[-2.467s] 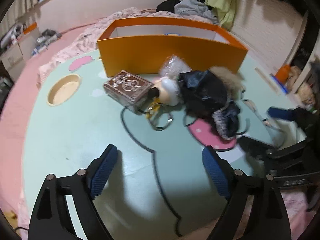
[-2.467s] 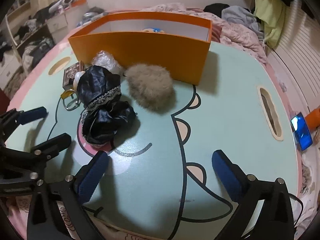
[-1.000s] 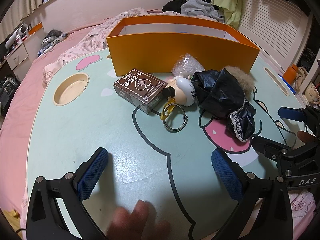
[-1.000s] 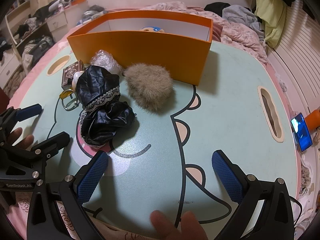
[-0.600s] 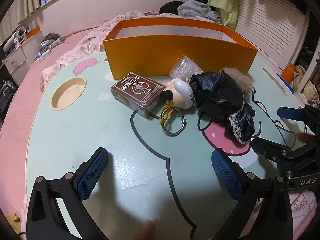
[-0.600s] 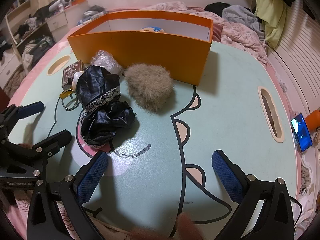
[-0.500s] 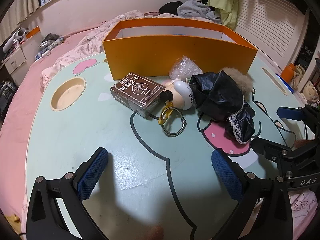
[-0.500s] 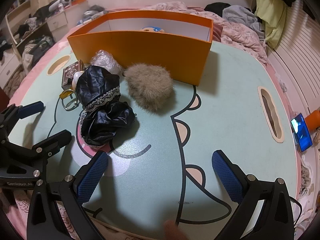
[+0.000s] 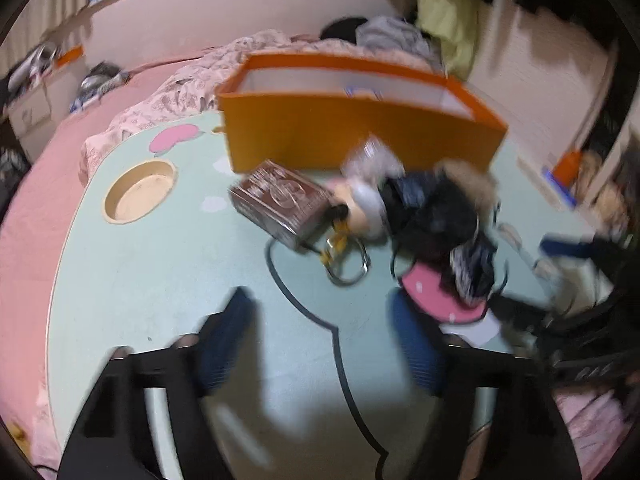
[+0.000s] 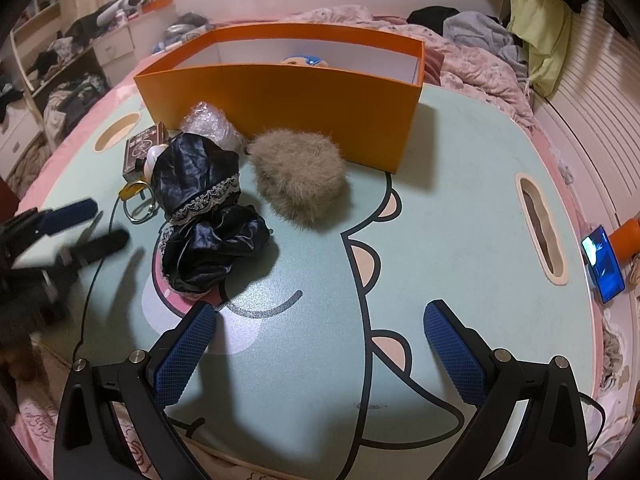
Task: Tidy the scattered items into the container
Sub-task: 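Grasp the brown card deck with the left gripper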
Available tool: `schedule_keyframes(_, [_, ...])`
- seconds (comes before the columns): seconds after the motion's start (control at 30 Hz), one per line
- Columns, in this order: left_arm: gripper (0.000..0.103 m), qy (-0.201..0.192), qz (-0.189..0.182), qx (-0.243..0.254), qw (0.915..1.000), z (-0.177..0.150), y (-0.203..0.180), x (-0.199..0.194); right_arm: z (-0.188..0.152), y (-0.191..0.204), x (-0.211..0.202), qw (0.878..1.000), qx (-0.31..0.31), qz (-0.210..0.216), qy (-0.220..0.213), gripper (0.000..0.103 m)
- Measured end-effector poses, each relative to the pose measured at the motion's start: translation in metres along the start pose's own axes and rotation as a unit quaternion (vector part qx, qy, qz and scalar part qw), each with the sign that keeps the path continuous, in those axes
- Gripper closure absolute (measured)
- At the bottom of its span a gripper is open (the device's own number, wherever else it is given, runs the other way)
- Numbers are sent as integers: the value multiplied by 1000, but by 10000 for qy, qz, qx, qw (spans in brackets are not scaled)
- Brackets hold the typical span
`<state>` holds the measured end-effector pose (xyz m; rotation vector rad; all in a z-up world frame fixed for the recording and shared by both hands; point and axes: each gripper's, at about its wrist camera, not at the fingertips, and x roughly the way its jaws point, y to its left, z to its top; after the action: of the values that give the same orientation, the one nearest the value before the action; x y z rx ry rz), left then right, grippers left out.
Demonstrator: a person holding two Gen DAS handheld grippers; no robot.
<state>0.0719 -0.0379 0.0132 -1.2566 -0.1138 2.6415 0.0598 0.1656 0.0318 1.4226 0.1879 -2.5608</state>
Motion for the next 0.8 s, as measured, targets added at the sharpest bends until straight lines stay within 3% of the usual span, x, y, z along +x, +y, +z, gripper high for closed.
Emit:
schedule_keyframes(0.1, [36, -41, -143, -463, 9988, 15, 18, -5, -1, -1, -1, 10000, 7, -1, -25, 0])
schedule_keyframes(0.23, [36, -261, 108, -144, 9995, 38, 16, -7, -1, -1, -1, 10000, 13, 1, -48, 0])
schedule_keyframes(0.3, [36, -119, 169, -211, 9996, 48, 19, 5, -1, 0, -2, 10000, 13, 0, -49, 0])
schedule_keyframes(0.33, [40, -8, 121, -306, 9995, 53, 21, 13, -1, 0, -2, 10000, 13, 1, -50, 0])
schedule_keyframes(0.37, [50, 113, 15, -417, 9991, 57, 23, 20, -1, 0, -2, 10000, 12, 2, -49, 0])
schedule_keyframes(0.47, [52, 300, -163, -621, 9975, 66, 24, 35, -1, 0, -2, 10000, 12, 0, -48, 0])
schedule_keyframes(0.63, [53, 390, 98, -464, 9981, 63, 11, 49, -1, 0, -2, 10000, 13, 3, -50, 0])
schedule_keyframes(0.73, [60, 375, 334, -227, 9985, 55, 9, 49, -1, 0, -2, 10000, 11, 0, -51, 0])
schedule_keyframes(0.8, [60, 372, 239, -260, 9987, 50, 13, 44, 0, -1, -2, 10000, 12, 4, -52, 0])
